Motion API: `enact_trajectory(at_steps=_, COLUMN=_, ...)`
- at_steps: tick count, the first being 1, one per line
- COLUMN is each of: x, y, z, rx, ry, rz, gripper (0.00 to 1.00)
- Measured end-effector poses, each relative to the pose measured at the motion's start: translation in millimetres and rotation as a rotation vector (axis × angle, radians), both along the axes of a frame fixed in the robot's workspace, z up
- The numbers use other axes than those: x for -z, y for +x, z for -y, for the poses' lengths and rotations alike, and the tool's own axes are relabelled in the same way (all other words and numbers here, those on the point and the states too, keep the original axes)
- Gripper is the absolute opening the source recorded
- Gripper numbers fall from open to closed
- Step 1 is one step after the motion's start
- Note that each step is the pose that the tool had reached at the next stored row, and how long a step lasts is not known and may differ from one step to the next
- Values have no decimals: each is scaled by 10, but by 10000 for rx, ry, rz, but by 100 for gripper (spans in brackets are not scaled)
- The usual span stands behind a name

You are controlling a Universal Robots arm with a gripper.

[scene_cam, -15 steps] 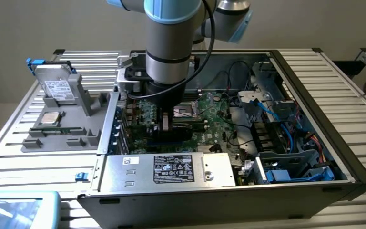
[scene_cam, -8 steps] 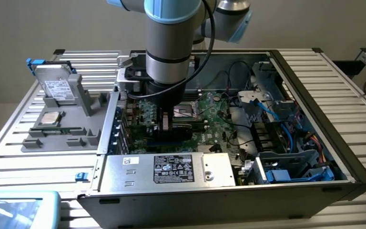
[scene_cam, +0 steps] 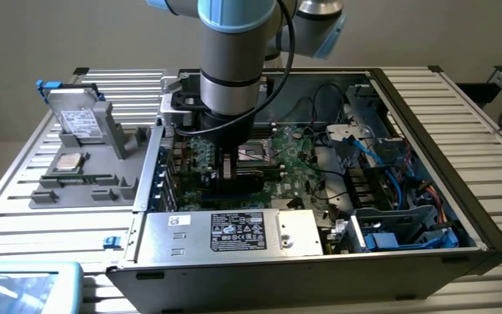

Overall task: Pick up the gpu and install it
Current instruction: 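Insert the gpu into the slot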

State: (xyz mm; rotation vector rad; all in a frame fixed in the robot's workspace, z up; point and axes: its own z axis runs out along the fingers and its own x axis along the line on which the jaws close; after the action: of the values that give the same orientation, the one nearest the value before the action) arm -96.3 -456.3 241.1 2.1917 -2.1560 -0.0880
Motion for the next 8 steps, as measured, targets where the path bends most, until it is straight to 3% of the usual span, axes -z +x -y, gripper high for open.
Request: enact_trajectory(at_steps=8, x=2, y=1, z=0, rx=3, ry=-2, rz=0, gripper=28)
